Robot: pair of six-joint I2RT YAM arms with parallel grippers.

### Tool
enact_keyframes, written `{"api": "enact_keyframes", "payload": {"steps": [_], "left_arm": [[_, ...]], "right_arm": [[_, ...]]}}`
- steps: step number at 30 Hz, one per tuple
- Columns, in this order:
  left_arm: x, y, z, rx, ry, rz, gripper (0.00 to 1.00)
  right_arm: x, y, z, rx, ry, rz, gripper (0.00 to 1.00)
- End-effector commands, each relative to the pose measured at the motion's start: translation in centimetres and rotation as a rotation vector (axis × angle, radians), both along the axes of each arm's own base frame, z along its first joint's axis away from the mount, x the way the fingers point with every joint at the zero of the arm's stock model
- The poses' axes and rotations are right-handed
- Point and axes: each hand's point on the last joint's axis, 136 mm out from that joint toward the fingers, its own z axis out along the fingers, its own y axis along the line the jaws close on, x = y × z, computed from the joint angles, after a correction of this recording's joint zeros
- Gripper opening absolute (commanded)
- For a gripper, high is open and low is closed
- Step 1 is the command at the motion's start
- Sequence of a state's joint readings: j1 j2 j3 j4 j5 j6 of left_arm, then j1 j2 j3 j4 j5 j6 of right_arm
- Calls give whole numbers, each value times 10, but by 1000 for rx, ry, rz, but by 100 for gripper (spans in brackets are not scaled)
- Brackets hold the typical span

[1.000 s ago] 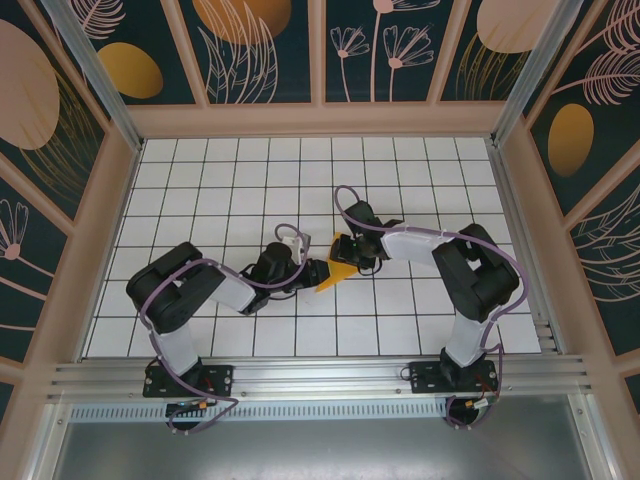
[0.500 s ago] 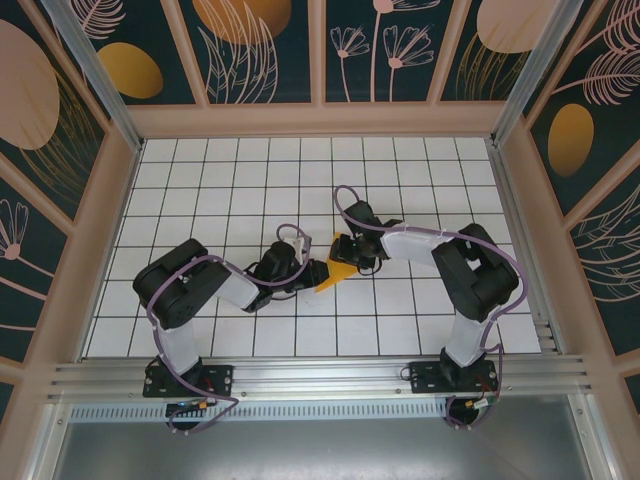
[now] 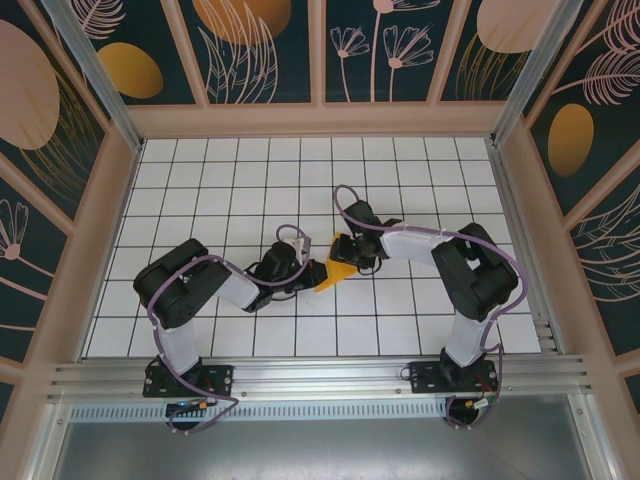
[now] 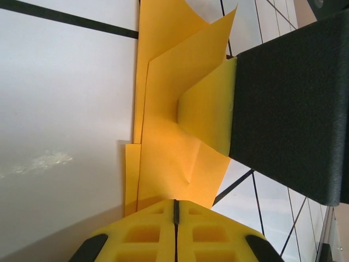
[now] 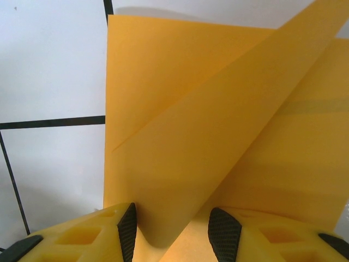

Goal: Fold a paper plane with a square sheet of paper (pick it up from the middle)

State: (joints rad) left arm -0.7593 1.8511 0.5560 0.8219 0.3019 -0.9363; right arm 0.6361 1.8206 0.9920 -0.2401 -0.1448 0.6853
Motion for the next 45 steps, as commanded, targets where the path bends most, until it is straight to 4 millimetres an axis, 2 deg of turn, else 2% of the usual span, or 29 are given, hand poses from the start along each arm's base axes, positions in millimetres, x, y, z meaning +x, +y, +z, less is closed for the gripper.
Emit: {"api": "enact_keyframes", "payload": {"steps": [1,6,9,11,16,18,21,23,28,33,45], "left_arm": [[-6,12,-28,93,52,5,7],[-11,19,-39,135,75,6,5],[-14,23,-46,159,93,5,5],[-16,26,-51,181,104,8,5],[-22,34,-63,232,134,10,4],[-23,37,-66,246,140,13,4],[-24,40,-69,263,149,17,4],[-25,40,-70,268,154,18,3],[-22,39,-71,289,157,10,3],[-20,38,-72,314,157,-2,3],[-17,36,-73,327,157,-3,3]], "right_arm": [[-64,-67,-86,-306,259,5,48],[-49,-51,-67,-246,215,19,48],[-34,-36,-46,-186,167,30,49],[-22,-26,-25,-138,114,35,49],[14,-7,45,-8,-57,29,53],[20,-4,70,46,-122,35,55],[19,-1,90,100,-184,56,55],[13,3,92,144,-197,92,52],[1,16,84,243,-191,158,31],[-5,21,66,275,-155,181,20],[-18,20,33,286,-69,210,15]]}}
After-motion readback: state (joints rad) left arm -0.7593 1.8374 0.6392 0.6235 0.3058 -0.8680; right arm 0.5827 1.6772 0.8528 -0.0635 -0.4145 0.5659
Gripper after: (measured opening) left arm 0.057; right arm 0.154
